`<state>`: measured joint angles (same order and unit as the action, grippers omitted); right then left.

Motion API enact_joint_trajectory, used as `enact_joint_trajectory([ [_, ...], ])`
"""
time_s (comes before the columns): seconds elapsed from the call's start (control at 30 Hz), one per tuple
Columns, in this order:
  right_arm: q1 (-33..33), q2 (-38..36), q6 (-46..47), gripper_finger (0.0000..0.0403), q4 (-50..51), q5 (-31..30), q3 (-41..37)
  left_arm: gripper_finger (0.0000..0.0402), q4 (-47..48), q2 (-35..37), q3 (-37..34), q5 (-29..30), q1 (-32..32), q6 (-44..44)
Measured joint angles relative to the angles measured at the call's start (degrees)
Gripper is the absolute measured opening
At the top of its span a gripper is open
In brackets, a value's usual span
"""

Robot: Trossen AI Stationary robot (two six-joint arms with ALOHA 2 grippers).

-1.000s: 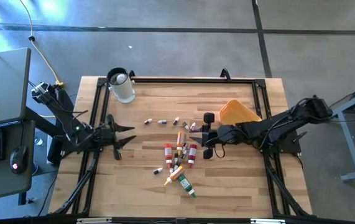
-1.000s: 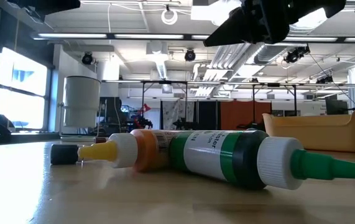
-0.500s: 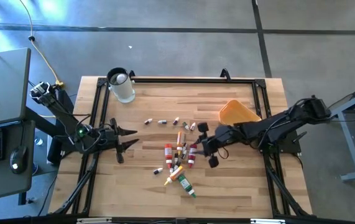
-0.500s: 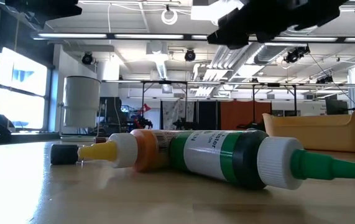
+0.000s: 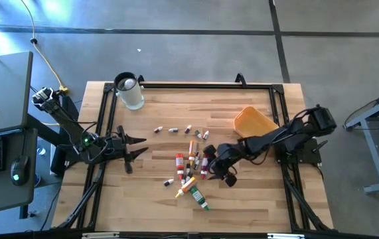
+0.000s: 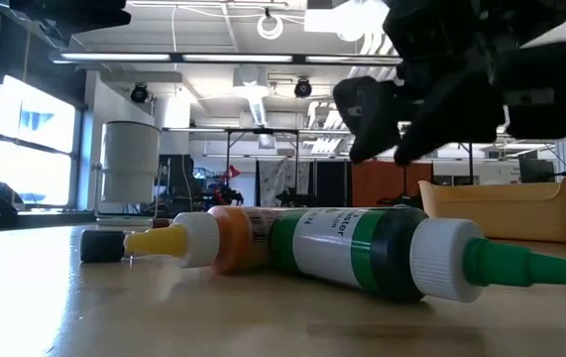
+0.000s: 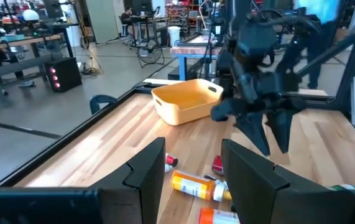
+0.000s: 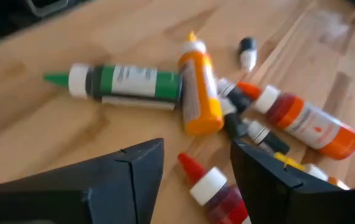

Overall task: Pick & Place food coloring
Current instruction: Put the large red food coloring bottle into the yellow bin

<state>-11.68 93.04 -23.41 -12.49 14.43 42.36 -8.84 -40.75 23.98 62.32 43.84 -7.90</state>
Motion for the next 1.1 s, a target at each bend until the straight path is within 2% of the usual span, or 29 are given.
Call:
enact_joint_trajectory([
  [0.13,0.02,3.12,-4.92,0.0181,4.98,-1.28,3.58,0.0153,-0.02,0.00,-0.01,2.47,0.00,0.08],
  [0.37,0.00,10.35,-14.62,0.0181,27.24,-9.06,16.71,0.0153,0.02,0.00,-0.01,2.92,0.00,0.08],
  [0.47,0.00,12.73,-18.10,0.0181,33.26,-10.40,21.19,0.0153,0.25,0.00,-0.01,2.50,0.02,0.08],
  [0.67,0.02,16.35,-26.48,0.0181,37.16,-10.89,25.20,0.0153,2.83,-0.01,-0.03,2.32,0.02,-0.01],
  [0.83,-0.44,18.27,-33.92,0.0181,37.23,-15.33,25.34,0.0153,3.88,0.00,-0.03,1.07,0.02,-0.14],
  [1.1,-0.38,18.44,-36.57,0.0181,37.51,-16.45,25.34,0.0153,4.43,0.00,-0.05,-0.52,0.02,-1.26],
])
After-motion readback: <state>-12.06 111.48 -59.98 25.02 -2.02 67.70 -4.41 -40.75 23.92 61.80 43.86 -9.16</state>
